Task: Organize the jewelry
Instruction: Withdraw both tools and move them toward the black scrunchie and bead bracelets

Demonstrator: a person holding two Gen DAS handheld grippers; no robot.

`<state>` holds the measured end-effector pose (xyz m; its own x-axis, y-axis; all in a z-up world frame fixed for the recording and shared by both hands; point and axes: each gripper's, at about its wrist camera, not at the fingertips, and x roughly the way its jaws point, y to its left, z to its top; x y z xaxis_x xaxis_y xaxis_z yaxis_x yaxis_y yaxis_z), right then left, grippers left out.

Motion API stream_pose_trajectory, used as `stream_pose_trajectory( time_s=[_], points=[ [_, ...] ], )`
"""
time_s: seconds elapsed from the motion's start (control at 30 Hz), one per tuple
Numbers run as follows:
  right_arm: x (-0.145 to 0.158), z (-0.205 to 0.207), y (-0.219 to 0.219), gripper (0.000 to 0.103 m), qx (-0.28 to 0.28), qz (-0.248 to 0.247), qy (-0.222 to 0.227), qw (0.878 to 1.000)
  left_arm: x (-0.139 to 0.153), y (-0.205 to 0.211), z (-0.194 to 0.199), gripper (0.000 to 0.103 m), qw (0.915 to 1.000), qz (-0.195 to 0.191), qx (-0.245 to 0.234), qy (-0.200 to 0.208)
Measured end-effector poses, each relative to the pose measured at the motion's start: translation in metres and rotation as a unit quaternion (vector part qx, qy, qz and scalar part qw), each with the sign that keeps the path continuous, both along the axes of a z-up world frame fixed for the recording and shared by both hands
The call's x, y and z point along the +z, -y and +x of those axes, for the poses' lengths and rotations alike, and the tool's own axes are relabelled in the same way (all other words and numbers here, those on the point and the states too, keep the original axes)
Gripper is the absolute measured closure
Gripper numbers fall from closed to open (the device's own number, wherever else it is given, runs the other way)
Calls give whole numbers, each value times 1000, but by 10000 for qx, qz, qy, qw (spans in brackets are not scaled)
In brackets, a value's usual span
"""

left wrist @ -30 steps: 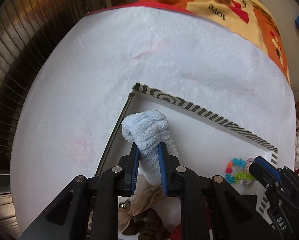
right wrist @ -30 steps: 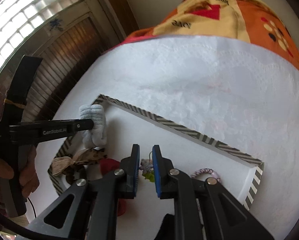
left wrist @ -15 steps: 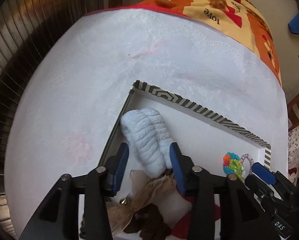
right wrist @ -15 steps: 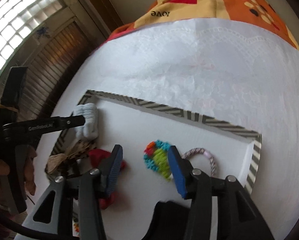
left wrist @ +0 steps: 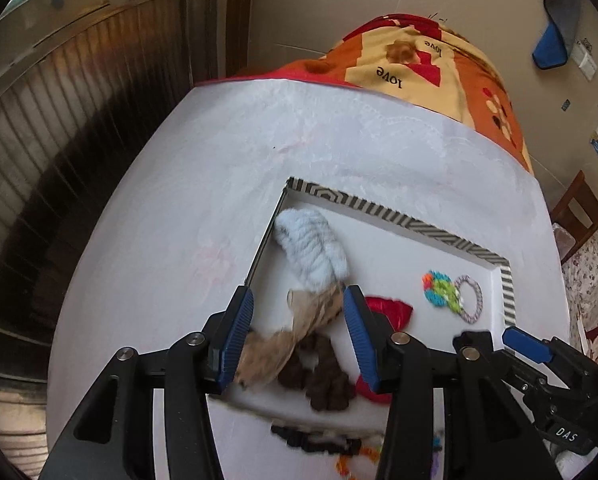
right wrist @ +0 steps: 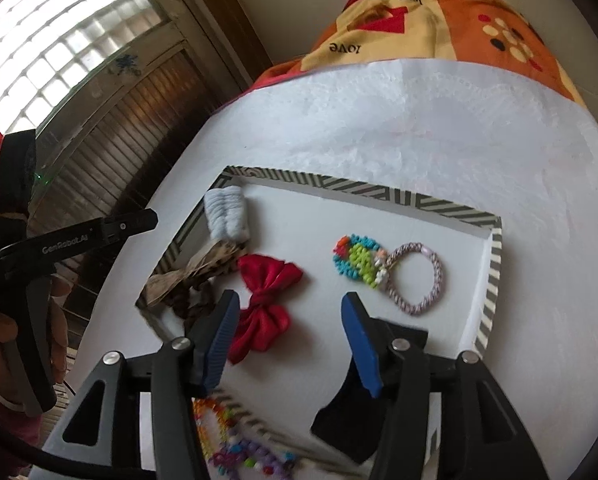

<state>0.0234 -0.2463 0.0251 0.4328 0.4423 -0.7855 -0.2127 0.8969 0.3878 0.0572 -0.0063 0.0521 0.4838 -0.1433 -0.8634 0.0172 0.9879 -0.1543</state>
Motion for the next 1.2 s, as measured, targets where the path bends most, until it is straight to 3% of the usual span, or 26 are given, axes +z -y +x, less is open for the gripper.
stream_pose_trajectory(
  time_s=[0.23,0.53,0.8,1.0,1.2],
  points=[
    [14,-36,-11,45,-23,-20,82,10000,7,-14,-42,64,10000,-14,-2,-3],
    [20,-87,-28,43,-51,-4,121,9999,8,-22,-90,64,9987,510,-76,-4],
    [24,-126,-37,39,-134,-178,179,9996,1,-31,-121,64,9990,349,-208,-175],
    [10,-148,-36,38,-233,-281,13,9993,-8,-39,-136,64,9990,199,-205,-350],
    [1,-161,-38,38,-225,-379,-121,9990,-18,-38,-147,64,9982,300,-242,-470]
  ],
)
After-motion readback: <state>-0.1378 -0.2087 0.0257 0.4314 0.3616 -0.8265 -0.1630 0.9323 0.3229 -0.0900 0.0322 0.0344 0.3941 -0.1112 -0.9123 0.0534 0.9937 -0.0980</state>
